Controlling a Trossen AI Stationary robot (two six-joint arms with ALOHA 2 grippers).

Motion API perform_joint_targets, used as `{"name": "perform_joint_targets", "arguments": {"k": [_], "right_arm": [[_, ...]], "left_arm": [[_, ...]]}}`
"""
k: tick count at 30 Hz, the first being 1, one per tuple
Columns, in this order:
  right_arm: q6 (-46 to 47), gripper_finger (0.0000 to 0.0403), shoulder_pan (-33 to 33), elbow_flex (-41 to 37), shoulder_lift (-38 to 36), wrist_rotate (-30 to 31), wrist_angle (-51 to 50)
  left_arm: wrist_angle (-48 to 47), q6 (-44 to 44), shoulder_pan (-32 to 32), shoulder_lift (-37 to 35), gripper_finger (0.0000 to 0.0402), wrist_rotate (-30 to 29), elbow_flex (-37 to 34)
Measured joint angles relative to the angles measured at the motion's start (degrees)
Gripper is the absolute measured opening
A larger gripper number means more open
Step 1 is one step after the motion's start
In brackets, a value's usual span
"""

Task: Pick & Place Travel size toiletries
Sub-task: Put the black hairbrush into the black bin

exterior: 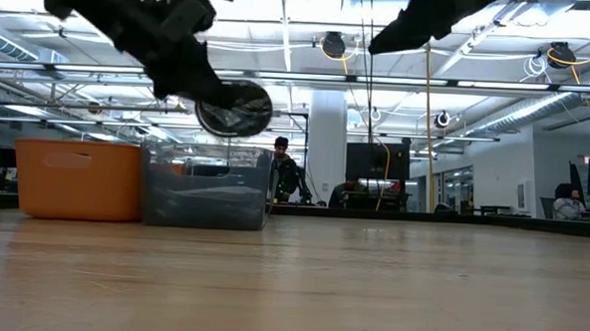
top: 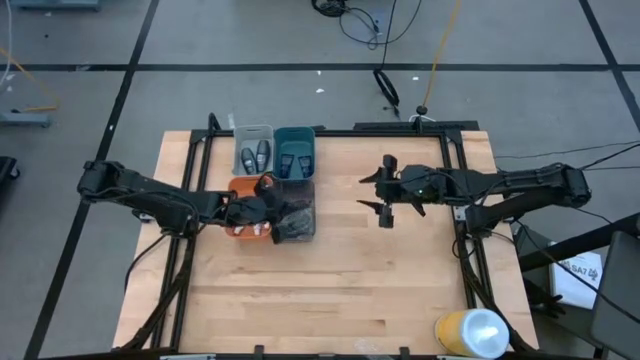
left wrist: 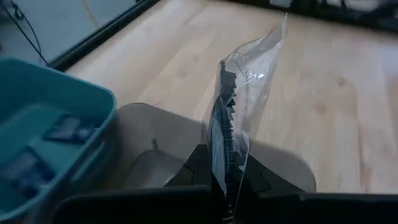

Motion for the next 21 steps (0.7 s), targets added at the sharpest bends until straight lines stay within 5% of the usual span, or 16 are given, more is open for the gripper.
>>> {"name": "perform_joint_targets", "arguments": {"k": [12, 21], "right_arm": [[0.37, 0.0226, -1.78, -0.04, 0.2, 0.3, -1.09], [1.18, 0.0226, -1.78, -0.04, 0.2, 0.28, -1.45]], "left_arm": [[3.48, -18.08, 6.15, 0.72, 0.0024, 1.38, -6.36], [3.19, -23.1, 6.92, 0.74, 0.0039, 6.25, -6.36]]}}
